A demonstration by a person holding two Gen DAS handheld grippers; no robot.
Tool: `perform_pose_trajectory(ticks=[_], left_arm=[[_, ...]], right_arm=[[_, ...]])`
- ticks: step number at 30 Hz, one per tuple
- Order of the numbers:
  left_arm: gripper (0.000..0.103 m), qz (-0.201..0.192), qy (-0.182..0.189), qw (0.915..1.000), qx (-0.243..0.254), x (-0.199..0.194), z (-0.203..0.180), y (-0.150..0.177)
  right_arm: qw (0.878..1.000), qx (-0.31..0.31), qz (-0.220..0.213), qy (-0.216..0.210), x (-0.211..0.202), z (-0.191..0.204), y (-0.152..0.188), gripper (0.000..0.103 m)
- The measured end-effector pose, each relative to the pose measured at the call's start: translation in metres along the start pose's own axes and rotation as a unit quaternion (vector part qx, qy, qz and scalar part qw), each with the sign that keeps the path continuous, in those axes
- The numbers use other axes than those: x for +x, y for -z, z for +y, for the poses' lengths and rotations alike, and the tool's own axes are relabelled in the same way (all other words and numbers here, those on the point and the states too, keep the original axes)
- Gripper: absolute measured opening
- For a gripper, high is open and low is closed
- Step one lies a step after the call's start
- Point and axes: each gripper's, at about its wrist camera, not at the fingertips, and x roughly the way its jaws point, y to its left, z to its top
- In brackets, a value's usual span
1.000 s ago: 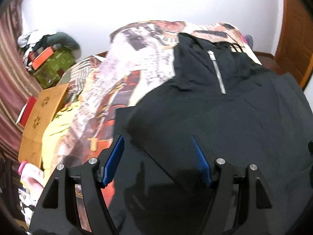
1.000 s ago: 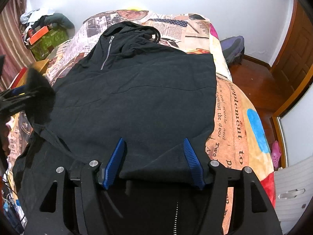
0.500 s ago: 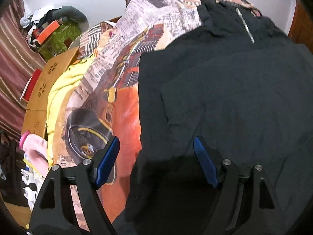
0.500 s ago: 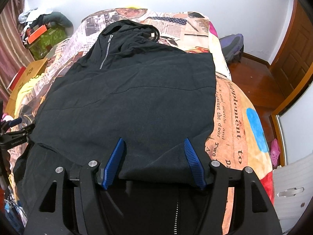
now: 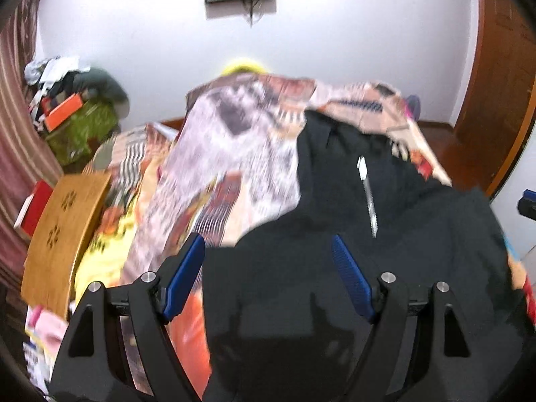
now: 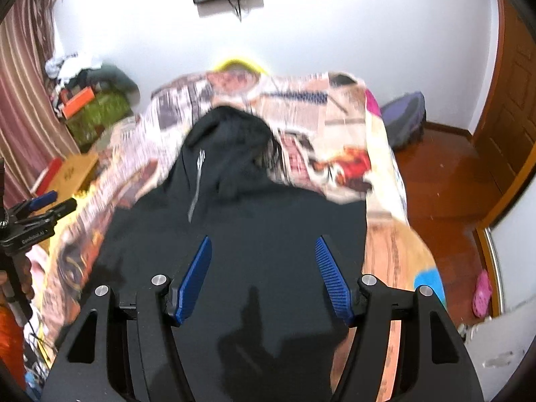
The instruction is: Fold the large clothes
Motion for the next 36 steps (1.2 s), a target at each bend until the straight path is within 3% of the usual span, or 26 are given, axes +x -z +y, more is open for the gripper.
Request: perform_pose_trajectory(ticks=[5, 9, 23, 32, 36], left_arm=[[0.078, -0.013, 0.011, 0.9998, 0.011, 0.02, -0.013, -0.038], [0.078, 0.001, 0.023, 0.9997, 0.008, 0.056, -0.019, -0.061], [0.077, 0.058, 0.062, 0.9959, -0.032, 0.188, -0.044, -0.097], [0.051, 0.11, 0.075, 0.9896, -0.054, 0.254, -0.047, -0.09], [0.027, 0.105, 0.09, 0.9889, -0.055, 0.255, -0.051, -0.083]], right_arm=[[1.0, 0.001, -0.014, -0.005, 0.021, 0.001, -0.035, 0.061], [1.0, 0.008, -0.009, -0.008, 0.052, 0.0, -0.061, 0.061], [0.995, 0.068, 0.074, -0.019, 0.192, -0.025, -0.121, 0.061], [0.979, 0.134, 0.151, -0.037, 0.271, -0.036, -0.121, 0.057], [0.976, 0.146, 0.146, -0.076, 0.273, -0.034, -0.114, 0.026]])
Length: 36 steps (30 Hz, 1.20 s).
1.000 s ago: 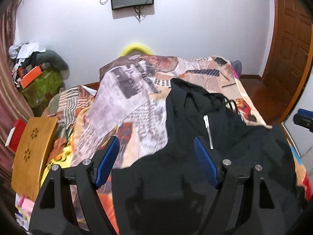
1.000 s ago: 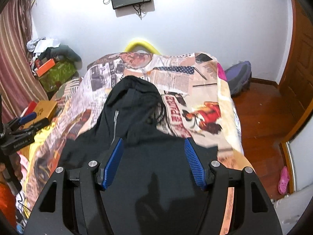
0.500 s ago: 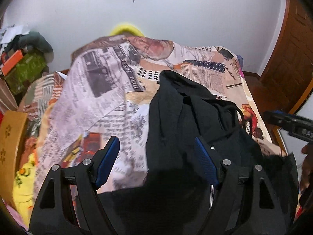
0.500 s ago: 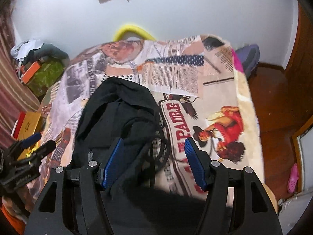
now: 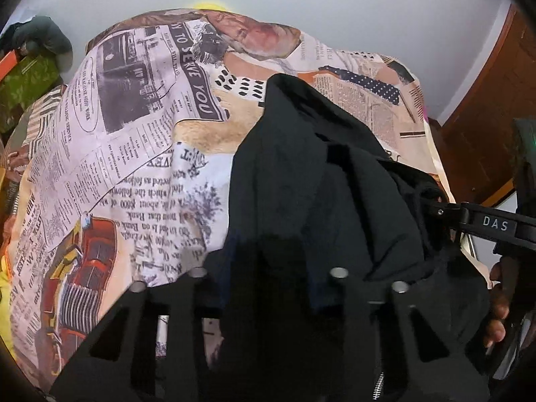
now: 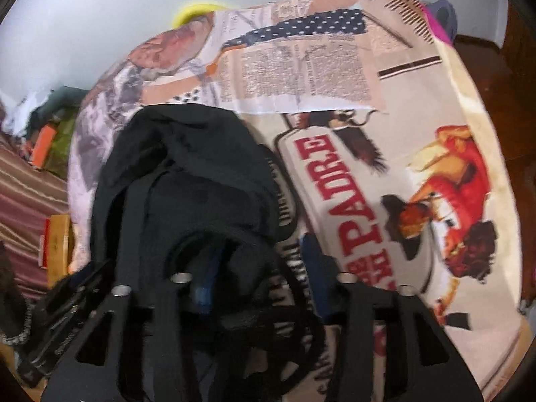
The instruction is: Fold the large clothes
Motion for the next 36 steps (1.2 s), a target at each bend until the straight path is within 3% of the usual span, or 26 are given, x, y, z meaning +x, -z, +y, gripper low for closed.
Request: perform_pose_trajectory(ticks=[1, 5, 11, 16, 22, 29, 36], left_arm=[[0.024, -0.002, -0.005, 1.0, 0.007, -0.002, -0.003, 0.001], [0.016, -0.014, -0.032, 0.9983, 0.046, -0.018, -0.017, 0.004], [0.014, -0.041, -0.016, 0.9964, 0.072, -0.077, -0.025, 0.013], [0.012, -0.059, -0.008, 0.9929, 0.103, -0.129, -0.039, 0.037], [0.012, -0.056, 0.009, 0.9913, 0.118, -0.173, -0.044, 0.079], [0.011, -0.037, 0.024, 0.9916, 0.122, -0.198, -0.04, 0.135], [0.011, -0.002, 0.022, 0.9928, 0.117, -0.188, -0.033, 0.186]], right_arm=[[1.0, 0.004, 0.0, -0.016, -0.003, 0.0, 0.002, 0.019], [1.0, -0.011, -0.022, -0.015, -0.021, 0.01, 0.004, 0.013], [0.994, -0.081, -0.067, -0.013, -0.082, 0.039, 0.026, 0.011], [0.988, -0.121, -0.093, -0.017, -0.134, 0.057, 0.061, 0.011], [0.98, -0.167, -0.109, -0.012, -0.17, 0.072, 0.117, 0.011], [0.977, -0.19, -0.096, 0.001, -0.175, 0.072, 0.176, 0.011], [0.977, -0.202, -0.058, 0.021, -0.157, 0.062, 0.216, 0.011]])
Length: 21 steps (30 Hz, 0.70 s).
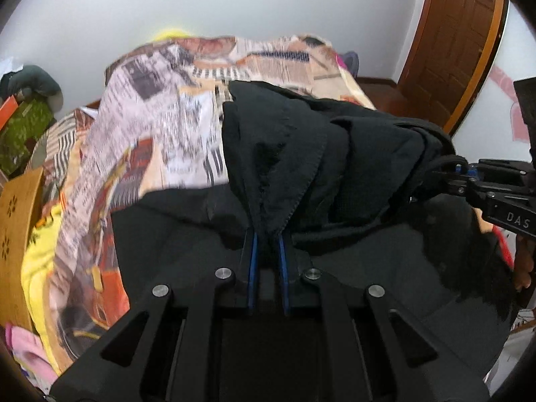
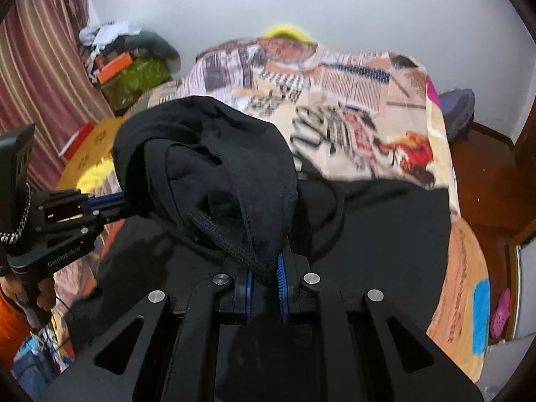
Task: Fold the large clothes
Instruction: 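Fold the hood down onto the body with the right gripper and release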
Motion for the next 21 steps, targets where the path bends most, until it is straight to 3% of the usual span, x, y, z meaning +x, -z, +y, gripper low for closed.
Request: perform_pose_trajectory(ticks=[11, 13, 17, 21], left_arm=[[0.012, 0.044, -0.007, 0.999, 0.004, 0.022, -0.007, 0.036], [0.018, 0.045, -0.004, 0.999, 0.003, 0.017, -0.004, 0.036], [0.046, 0.018, -0.008, 0.9998, 0.002, -0.007, 0.0, 0.034], [0.051, -0.012, -0.01, 0.9999, 0.002, -0.032, 0.003, 0.025]], right_arm=[[0.998, -0.045, 0.021, 0.041, 0.009, 0.014, 0.032, 0.013], [0.997, -0.05, 0.032, 0.045, 0.007, 0.015, 0.033, 0.015], [0.997, -0.053, 0.044, 0.044, -0.004, 0.016, 0.037, 0.02], [0.997, -0.064, 0.03, 0.042, -0.02, 0.021, 0.037, 0.023]])
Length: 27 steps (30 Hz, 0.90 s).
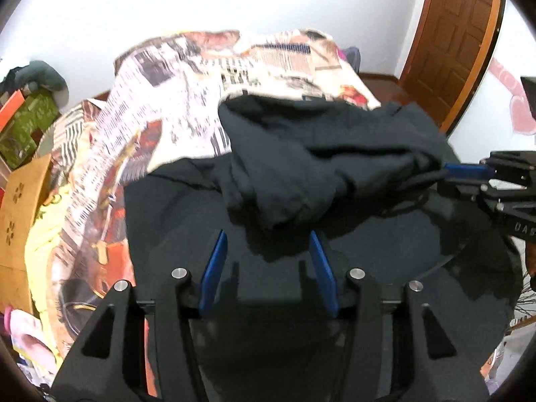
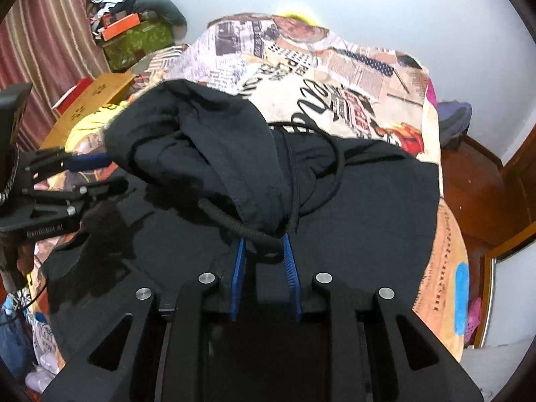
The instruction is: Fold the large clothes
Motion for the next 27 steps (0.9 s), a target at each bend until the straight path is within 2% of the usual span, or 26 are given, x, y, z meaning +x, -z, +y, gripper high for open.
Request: perform_pose_trajectory(ticks=[3, 8, 12, 19, 23, 27], left_arm=[[0.059, -0.023, -0.005, 0.9997, -0.006, -0.013, 0.006, -0.01], [0.06, -0.041, 0.002, 0.9988, -0.026, -0.015, 0.018, -0.032], [0.06, -0.031, 0.014, 0.9982, -0.049, 0.001, 0.029, -0.046], [0.06, -0.005, 0.047, 0.9963, -0.072, 0.039, 0.039, -0.059], [0.047, 0.006, 0.062, 0.9955, -0.072, 0.056, 0.04, -0.062], [0.029, 0.007, 0.063, 0.9958, -0.066, 0.061, 0.037, -0.061]], right_arm=[[1.0, 0.0, -0.022, -0.002, -0.014, 0.0, -0.003, 0.032], [0.998, 0.013, -0.063, -0.011, -0.028, -0.007, -0.021, 0.048], [0.997, 0.029, -0.072, -0.021, -0.019, -0.015, -0.041, 0.051], [0.994, 0.067, -0.034, -0.083, 0.024, -0.02, -0.063, 0.051], [0.99, 0.081, -0.006, -0.113, 0.052, -0.02, -0.068, 0.051], [0.986, 0.092, 0.006, -0.14, 0.067, -0.02, -0.065, 0.051]])
